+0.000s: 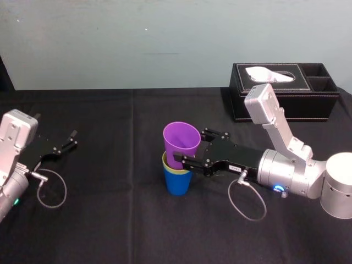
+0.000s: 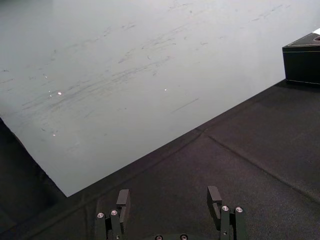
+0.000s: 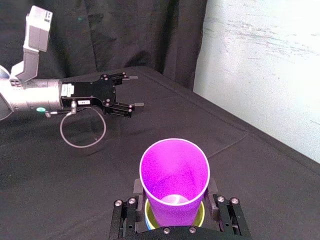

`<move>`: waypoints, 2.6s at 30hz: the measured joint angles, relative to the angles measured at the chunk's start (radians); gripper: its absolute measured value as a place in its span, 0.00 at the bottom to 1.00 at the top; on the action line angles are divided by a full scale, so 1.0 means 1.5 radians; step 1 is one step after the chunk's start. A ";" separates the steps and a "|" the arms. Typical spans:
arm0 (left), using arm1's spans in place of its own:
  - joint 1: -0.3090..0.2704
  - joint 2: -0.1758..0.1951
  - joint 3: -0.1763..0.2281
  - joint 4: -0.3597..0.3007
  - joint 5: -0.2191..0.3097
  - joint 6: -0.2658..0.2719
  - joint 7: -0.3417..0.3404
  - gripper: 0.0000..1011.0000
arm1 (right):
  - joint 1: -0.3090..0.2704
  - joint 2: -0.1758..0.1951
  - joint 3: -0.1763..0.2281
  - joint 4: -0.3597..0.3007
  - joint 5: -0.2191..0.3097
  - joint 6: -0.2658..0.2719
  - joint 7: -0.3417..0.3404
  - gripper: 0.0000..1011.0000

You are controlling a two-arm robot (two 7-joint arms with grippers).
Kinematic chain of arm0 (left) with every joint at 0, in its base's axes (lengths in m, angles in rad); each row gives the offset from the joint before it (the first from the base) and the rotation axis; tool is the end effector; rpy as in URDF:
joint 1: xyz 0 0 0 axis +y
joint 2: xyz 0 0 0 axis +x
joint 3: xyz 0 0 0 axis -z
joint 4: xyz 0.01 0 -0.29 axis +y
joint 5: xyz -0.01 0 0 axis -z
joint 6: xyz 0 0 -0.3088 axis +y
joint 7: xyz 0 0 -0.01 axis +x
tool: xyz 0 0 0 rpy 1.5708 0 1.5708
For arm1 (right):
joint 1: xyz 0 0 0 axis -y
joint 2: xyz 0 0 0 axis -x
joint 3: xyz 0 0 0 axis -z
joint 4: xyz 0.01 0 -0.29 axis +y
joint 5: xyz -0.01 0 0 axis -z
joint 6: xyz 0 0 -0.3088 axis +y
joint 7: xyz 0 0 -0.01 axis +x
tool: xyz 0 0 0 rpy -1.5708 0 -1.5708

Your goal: Stack the three plastic cups sequentially using one hand.

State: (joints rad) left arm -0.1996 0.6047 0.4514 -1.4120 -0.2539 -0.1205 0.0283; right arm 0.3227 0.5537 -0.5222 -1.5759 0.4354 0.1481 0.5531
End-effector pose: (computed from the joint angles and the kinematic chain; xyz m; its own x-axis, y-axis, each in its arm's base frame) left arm 0.3581 0.0827 -0.3022 0.2922 0.8803 0.3738 -0.9553 0.2873 0.0702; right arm 0.3782 -0.0177 -0.2336 0.8300 -0.5476 0.1058 0.5572 0.8059 -0.2002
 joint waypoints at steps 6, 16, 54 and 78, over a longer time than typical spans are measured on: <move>0.000 0.000 0.000 0.000 0.000 0.000 0.000 1.00 | 0.002 -0.004 -0.003 0.009 -0.002 0.000 0.001 0.71; 0.000 0.000 0.000 0.000 0.000 0.000 0.000 1.00 | 0.002 -0.007 -0.006 0.014 -0.004 0.000 0.002 0.71; 0.000 0.000 0.000 0.000 0.000 0.000 0.000 1.00 | 0.001 -0.006 -0.005 0.012 -0.004 0.000 0.001 0.99; 0.000 0.000 0.000 0.000 0.000 0.000 0.000 1.00 | -0.105 0.033 0.112 0.015 0.002 -0.079 -0.059 0.99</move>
State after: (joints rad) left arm -0.1996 0.6047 0.4514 -1.4120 -0.2539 -0.1205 0.0283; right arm 0.1652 0.6027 -0.3538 -1.5535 0.4385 0.0292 0.4653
